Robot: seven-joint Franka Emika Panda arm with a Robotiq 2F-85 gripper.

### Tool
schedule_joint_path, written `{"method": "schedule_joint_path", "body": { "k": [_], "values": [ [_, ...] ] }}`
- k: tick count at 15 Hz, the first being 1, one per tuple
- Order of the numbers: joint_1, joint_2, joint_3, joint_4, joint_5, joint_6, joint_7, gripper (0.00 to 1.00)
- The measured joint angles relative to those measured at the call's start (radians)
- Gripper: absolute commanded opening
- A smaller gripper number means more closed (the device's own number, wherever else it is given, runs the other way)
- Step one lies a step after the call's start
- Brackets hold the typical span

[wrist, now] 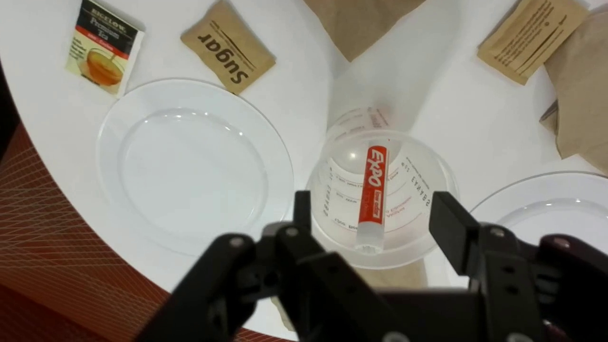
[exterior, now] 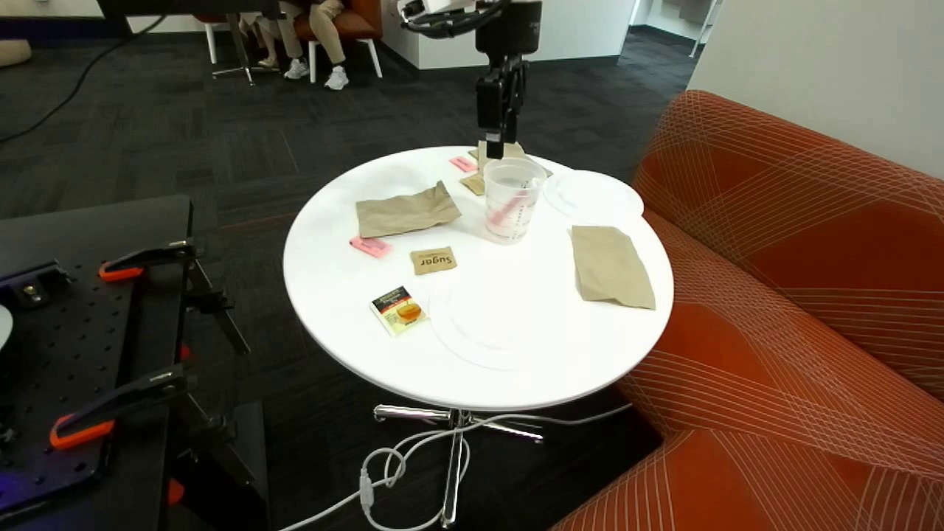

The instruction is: Take the marker out of the cup and put it on the table

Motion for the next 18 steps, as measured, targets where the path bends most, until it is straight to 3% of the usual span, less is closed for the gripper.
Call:
{"method": "schedule_joint_path", "body": {
  "k": [13,18],
  "values": [
    [0.002,0.165,-0.033,0.179,0.001,-0.04,0.01,0.58],
    [0.002,0.212,-0.033,0.241,0.001,-0.073,0.01,0.58]
  ]
}}
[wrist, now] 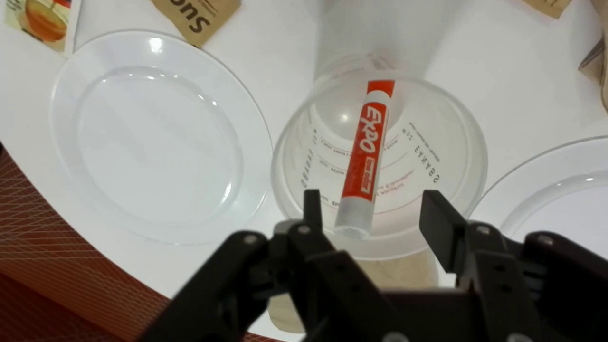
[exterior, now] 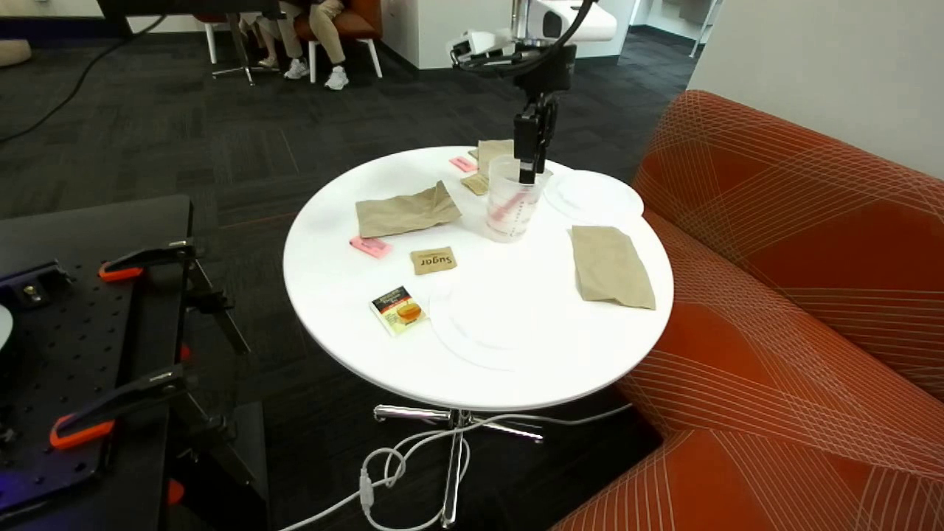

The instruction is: Take the marker out of the cup and put it on the table

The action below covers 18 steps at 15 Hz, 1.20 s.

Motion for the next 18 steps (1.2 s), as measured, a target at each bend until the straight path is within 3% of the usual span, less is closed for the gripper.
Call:
{"method": "schedule_joint_path", "body": {
  "k": [6,7,10,12,13,18],
  "values": [
    [0.003,0.035,0.0,0.036,0.0,-0.011,0.0,0.53],
    [0.004,0.04,0.0,0.037,0.0,-0.011,0.0,0.46],
    [0.004,0.051,0.0,0.039,0.0,-0.011,0.0,0.12],
    [0.004,0.058,-0.002,0.039,0.0,-0.011,0.0,0.0],
    [0.004,0.06,-0.003,0.039,0.0,-0.011,0.001,0.04],
    [0.016,0.061,-0.013,0.04,-0.001,-0.011,0.01,0.05]
  ]
}}
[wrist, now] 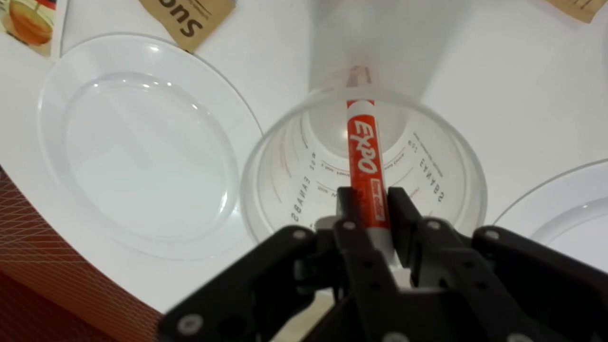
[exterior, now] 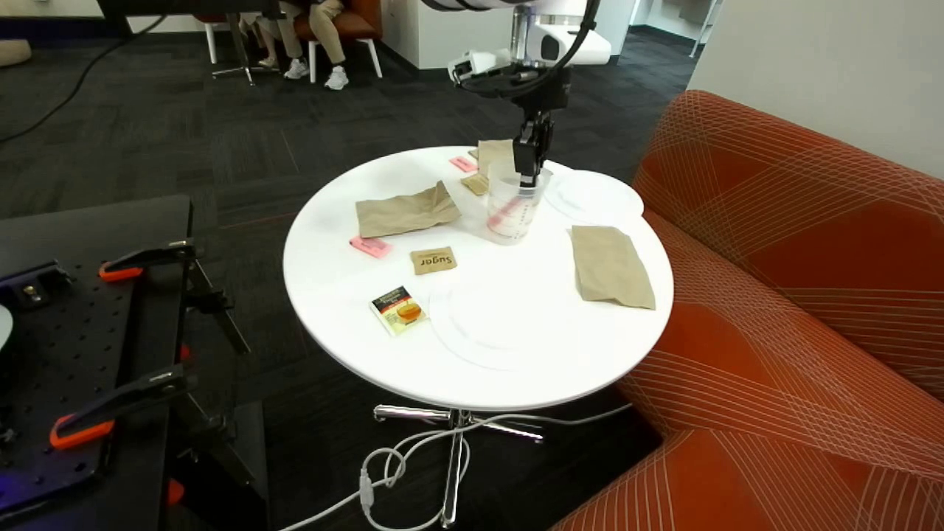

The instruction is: Take the marker out of the cup and put it on the table

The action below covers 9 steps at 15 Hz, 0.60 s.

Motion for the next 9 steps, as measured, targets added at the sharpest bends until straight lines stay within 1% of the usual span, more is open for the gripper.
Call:
{"method": "schedule_joint_path", "body": {
  "k": [5,9],
  "values": [
    [0.05,-0.015,-0.026,-0.02,-0.024,0.023,0.086,0.05],
    [0.102,-0.071,-0.062,-0.089,-0.101,0.078,0.2,0.05]
  ]
}}
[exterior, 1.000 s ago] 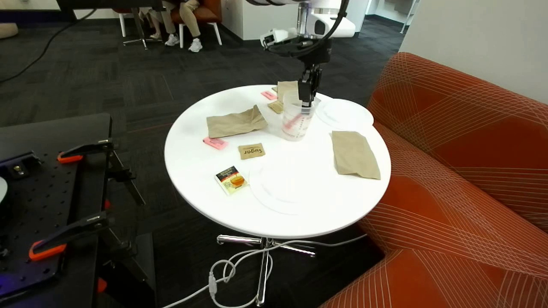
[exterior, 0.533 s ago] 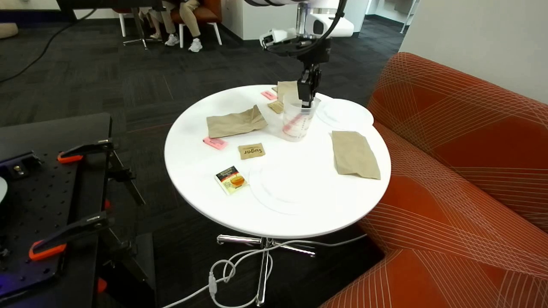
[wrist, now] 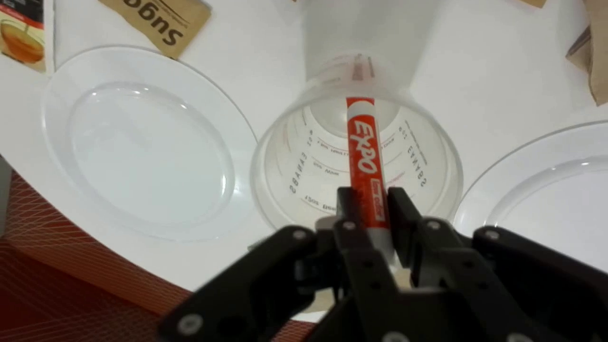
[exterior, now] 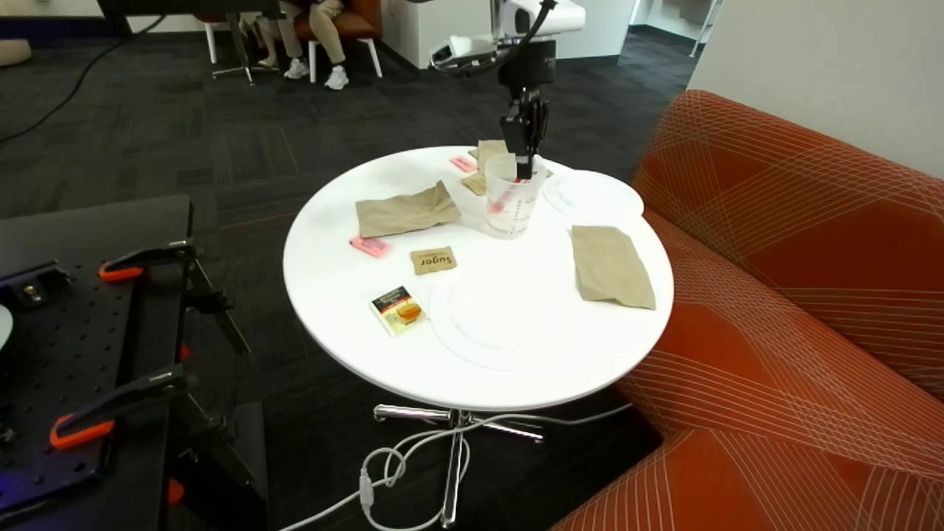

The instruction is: Take the marker out of the cup and put it on the table

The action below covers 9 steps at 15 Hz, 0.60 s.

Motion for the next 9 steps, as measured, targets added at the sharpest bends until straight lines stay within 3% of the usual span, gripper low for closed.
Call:
{"method": "schedule_joint_path", "body": {
  "k": [9],
  "values": [
    [0.075,-0.24,-0.035,-0.201,-0.337,0.022,0.307,0.05]
  ]
}}
